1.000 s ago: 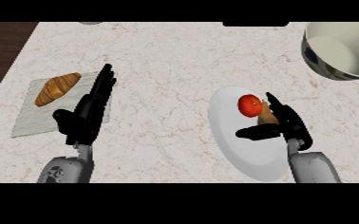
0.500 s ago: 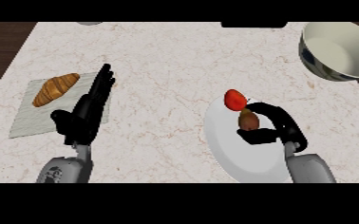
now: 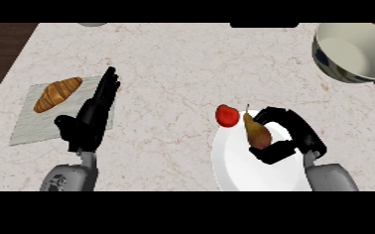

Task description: Pick the pear from the plate and place it in the bowl

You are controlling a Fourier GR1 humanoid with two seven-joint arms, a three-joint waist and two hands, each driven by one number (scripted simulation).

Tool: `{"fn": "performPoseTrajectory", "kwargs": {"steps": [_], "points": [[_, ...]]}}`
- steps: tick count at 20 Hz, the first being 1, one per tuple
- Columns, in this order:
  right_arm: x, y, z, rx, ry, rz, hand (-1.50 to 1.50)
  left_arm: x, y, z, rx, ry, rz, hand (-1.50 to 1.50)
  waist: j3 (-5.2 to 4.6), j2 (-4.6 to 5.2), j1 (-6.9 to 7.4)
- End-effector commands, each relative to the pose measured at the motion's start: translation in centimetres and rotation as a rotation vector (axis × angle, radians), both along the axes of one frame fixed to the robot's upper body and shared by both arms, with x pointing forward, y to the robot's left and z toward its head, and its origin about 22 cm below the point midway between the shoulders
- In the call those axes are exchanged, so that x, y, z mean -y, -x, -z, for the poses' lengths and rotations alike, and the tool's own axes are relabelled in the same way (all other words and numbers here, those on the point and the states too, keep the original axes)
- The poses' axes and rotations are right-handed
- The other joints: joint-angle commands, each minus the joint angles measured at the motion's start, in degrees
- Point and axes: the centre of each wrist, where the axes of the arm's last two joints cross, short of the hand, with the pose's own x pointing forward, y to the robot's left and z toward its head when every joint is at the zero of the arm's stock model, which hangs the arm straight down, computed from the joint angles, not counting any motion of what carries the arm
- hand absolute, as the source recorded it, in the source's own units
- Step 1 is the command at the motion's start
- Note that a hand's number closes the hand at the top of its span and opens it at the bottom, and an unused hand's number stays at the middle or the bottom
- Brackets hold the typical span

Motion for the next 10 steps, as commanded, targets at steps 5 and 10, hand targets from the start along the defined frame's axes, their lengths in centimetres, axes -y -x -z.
{"fn": "performPoseTrajectory", "kwargs": {"steps": [5, 10], "points": [[7.8, 1.0, -5.2, 0.403, -0.098, -0.424, 1.5, -0.8, 0.8, 0.1, -0.008, -0.002, 0.004, 0.0, 0.53, 0.11, -0.26], [11.7, 2.1, -7.6, 0.679, -0.218, -0.414, 1.5, -1.6, 0.2, 0.4, 0.009, 0.003, -0.025, 0.0, 0.42, 0.23, -0.61]]}}
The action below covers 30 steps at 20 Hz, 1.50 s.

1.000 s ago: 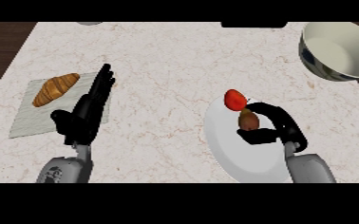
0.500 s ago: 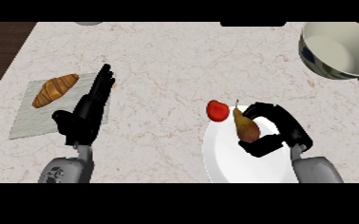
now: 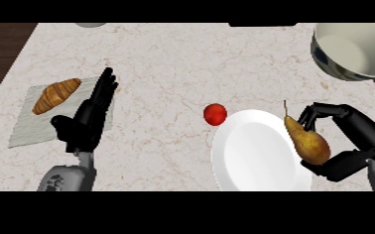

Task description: Pick the pear from the plate and place it in the bowl

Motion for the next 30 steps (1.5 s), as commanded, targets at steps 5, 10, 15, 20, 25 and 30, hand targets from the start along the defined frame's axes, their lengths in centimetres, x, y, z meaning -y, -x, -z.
{"fn": "performPoseTrajectory", "kwargs": {"steps": [5, 10, 15, 20, 25, 30], "points": [[3.3, 2.3, -7.0, 0.373, -0.06, 0.034, 1.5, 0.0, 0.1, -0.2, -0.012, -0.004, 0.004, 0.0, -0.1, -0.04, 0.19], [4.3, 4.4, -12.6, 0.435, 0.016, 0.12, 1.5, -0.5, 0.9, -0.3, -0.002, -0.013, -0.016, 0.0, -0.14, -0.08, 0.38], [4.1, 2.8, -17.7, 0.411, 0.088, 0.213, 1.5, 1.0, 0.1, -0.3, -0.003, 0.0, 0.009, 0.0, -0.12, 0.14, 1.0], [3.5, 0.1, -20.4, 0.417, 0.044, 0.306, 1.5, 1.1, -1.3, -0.9, -0.004, -0.02, 0.018, 0.0, -0.11, 0.24, 1.3], [3.9, -3.6, -20.5, 0.401, 0.123, 0.365, 1.5, 0.5, -0.4, -0.5, 0.0, -0.003, 0.013, 0.0, -0.09, 0.32, 1.72], [6.0, -5.8, -19.5, 0.415, 0.268, 0.456, 1.5, 2.0, -0.7, -1.1, 0.009, -0.008, 0.041, 0.0, -0.05, 0.55, 2.24]]}}
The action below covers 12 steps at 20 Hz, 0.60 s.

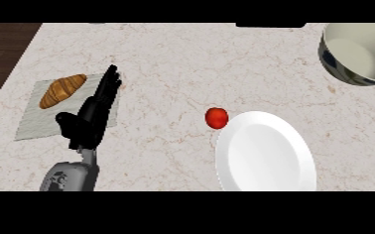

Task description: Pick the pear from the plate and place it in the bowl

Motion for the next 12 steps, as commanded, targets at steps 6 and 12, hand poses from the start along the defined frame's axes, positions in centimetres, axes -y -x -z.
{"fn": "performPoseTrajectory", "kwargs": {"steps": [6, 12], "points": [[3.1, -3.8, 2.1, 0.015, 0.269, 0.149, 1.5, 1.7, 0.1, 0.5, 0.0, 0.006, 0.021, 0.0, 0.05, 0.16, 0.25], [5.4, -7.2, 7.3, -0.016, 0.265, 0.25, 1.5, -0.3, -1.3, -0.6, 0.007, -0.01, 0.024, 0.0, 0.11, 0.68, 1.6]]}}
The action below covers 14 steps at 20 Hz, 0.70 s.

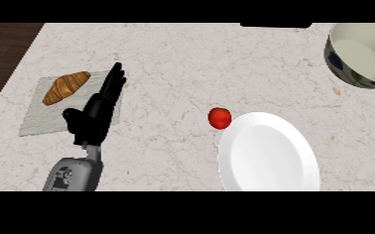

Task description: Pick the pear from the plate and place it in the bowl

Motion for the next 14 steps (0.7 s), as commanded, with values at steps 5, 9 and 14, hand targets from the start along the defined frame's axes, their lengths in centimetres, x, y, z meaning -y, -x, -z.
{"fn": "performPoseTrajectory", "kwargs": {"steps": [5, 9, 14], "points": [[2.6, -2.4, 3.5, -0.012, 0.078, 0.079, 1.5, 0.4, 0.0, 1.1, 0.012, -0.01, 0.002, 0.0, 0.03, 0.11, 0.2], [4.4, -1.4, 6.6, -0.077, 0.078, 0.131, 1.5, -1.2, -1.2, -1.9, 0.026, 0.001, 0.029, 0.0, 0.15, 0.66, 1.51], [6.5, 0.0, 8.6, -0.218, -0.067, 0.115, 1.5, 0.8, -0.6, -0.8, 0.013, 0.01, 0.043, 0.0, 0.27, 1.03, 2.01]]}}
